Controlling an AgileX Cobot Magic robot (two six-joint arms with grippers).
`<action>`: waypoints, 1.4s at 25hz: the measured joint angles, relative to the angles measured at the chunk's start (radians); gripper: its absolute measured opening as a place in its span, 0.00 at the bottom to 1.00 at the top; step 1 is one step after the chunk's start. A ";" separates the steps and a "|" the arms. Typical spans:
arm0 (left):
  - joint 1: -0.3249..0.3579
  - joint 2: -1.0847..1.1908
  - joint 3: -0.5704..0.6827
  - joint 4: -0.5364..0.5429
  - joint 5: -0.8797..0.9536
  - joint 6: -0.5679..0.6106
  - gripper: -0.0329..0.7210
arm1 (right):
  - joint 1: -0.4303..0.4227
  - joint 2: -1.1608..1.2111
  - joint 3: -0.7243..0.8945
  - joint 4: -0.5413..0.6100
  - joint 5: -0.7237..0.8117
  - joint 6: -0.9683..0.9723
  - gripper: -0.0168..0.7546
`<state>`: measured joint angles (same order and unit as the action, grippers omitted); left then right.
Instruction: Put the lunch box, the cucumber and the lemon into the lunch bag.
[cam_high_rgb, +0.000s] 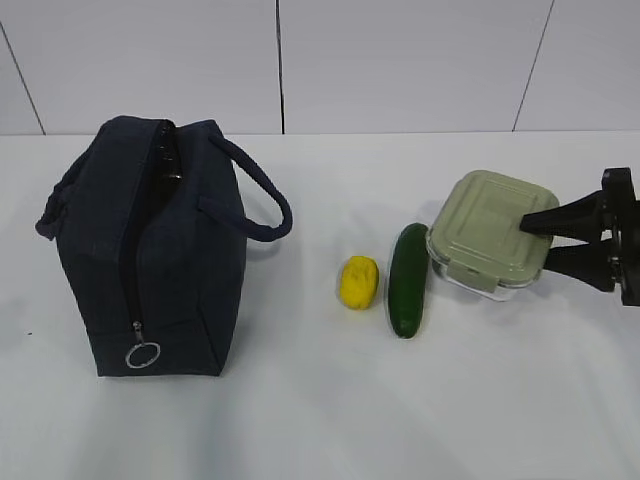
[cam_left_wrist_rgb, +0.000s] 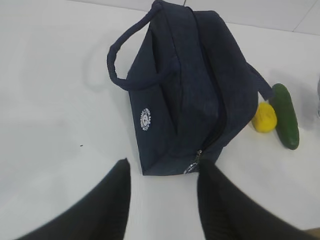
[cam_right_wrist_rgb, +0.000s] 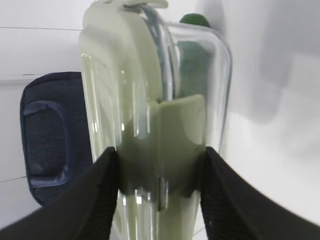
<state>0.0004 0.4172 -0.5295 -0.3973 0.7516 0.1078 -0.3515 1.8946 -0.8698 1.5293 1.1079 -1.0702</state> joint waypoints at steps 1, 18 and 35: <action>0.000 0.017 0.000 -0.007 -0.012 0.000 0.48 | 0.007 -0.002 0.000 0.002 0.002 0.004 0.48; 0.000 0.333 -0.096 -0.175 -0.038 0.111 0.56 | 0.224 -0.039 -0.005 0.121 0.002 0.025 0.48; 0.000 0.934 -0.457 -0.319 0.066 0.306 0.56 | 0.374 -0.039 -0.291 0.150 0.011 0.155 0.48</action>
<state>0.0004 1.3508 -0.9866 -0.7160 0.8181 0.4135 0.0224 1.8557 -1.1604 1.6790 1.1194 -0.9148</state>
